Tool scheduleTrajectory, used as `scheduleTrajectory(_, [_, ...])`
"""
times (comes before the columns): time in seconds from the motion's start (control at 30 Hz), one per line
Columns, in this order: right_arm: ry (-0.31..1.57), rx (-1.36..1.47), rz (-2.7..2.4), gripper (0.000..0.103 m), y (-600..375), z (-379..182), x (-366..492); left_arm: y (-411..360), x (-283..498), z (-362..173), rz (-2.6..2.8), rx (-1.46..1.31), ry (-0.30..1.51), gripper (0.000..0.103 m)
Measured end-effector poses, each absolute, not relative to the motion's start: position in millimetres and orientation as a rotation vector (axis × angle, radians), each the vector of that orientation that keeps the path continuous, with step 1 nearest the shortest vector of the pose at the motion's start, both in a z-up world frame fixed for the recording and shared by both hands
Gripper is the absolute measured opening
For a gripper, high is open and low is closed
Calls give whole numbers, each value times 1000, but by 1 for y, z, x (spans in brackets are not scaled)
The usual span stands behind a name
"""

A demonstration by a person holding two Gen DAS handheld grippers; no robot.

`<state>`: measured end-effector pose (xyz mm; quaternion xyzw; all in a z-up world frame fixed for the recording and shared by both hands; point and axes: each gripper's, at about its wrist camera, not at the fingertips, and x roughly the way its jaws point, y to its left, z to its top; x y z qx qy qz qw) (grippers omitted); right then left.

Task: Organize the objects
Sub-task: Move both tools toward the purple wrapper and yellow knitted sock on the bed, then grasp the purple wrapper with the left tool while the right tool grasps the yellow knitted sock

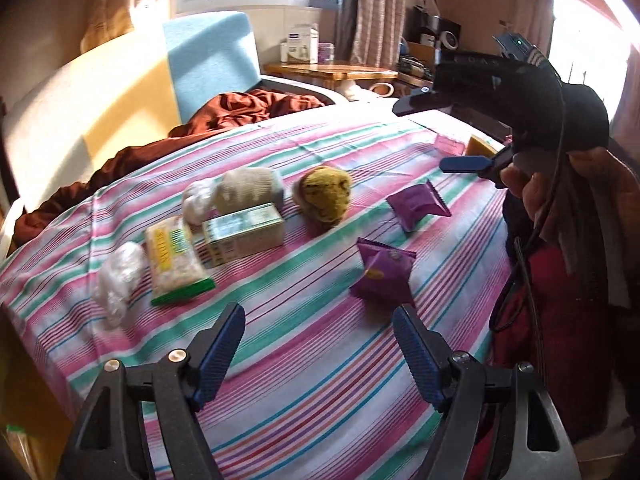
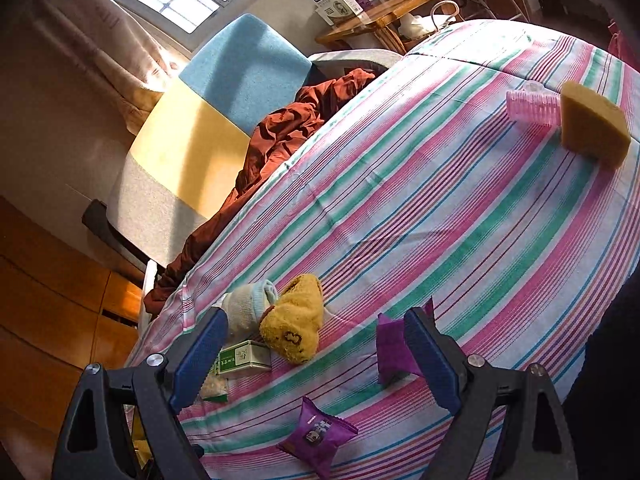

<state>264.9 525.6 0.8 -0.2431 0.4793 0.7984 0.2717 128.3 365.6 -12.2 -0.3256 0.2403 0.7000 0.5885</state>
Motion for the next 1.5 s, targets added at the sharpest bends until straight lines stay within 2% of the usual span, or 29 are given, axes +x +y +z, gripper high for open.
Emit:
scheduleTrajectory(0.3, [1305, -655, 2151, 91, 527, 0, 265, 440, 160, -44, 1463, -725, 694, 73])
scheduleTrajectory(0.33, [1304, -660, 2149, 91, 527, -1, 264, 446, 161, -49, 1457, -738, 707, 68])
scheduleTrajectory(0.4, [1307, -663, 2150, 91, 527, -1, 264, 455, 159, -60, 1461, -763, 717, 49])
scheduleTrajectory(0.47, [1304, -668, 2148, 91, 527, -1, 264, 453, 155, -63, 1481, -773, 671, 43])
scheduleTrajectory(0.87, [1172, -876, 2143, 91, 517, -6, 239, 350, 101, -71, 1834, -806, 455, 39])
scheduleTrajectory(1.17, [972, -1160, 2060, 91, 506, -19, 201, 344, 104, -76, 1840, -779, 443, 39])
scheduleTrajectory(1.4, [936, -1189, 2101, 90, 519, -21, 151, 343, 102, -76, 1829, -779, 416, 39])
scheduleTrajectory(1.5, [948, -1237, 2072, 84, 527, -39, 132, 342, 101, -76, 1825, -782, 404, 39])
